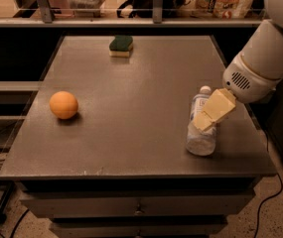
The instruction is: Move blue plastic bottle near sponge
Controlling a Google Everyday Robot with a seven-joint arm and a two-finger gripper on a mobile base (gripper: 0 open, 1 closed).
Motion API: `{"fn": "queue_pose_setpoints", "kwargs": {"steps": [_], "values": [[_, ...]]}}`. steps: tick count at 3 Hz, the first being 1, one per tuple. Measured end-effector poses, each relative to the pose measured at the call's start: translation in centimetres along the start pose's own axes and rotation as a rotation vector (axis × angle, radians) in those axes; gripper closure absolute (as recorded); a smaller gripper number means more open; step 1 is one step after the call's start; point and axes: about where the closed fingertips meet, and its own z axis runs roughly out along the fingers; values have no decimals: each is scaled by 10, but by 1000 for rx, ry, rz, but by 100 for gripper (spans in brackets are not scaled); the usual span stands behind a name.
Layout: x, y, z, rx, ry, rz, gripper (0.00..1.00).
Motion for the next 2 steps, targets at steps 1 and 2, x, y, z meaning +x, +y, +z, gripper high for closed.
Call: {"fn": "queue_pose_setpoints", "kwargs": {"steps": [1, 2], "values": [[-3, -3, 17, -30, 7, 84, 0], [-7, 0, 34, -71, 17, 154, 0]]}}
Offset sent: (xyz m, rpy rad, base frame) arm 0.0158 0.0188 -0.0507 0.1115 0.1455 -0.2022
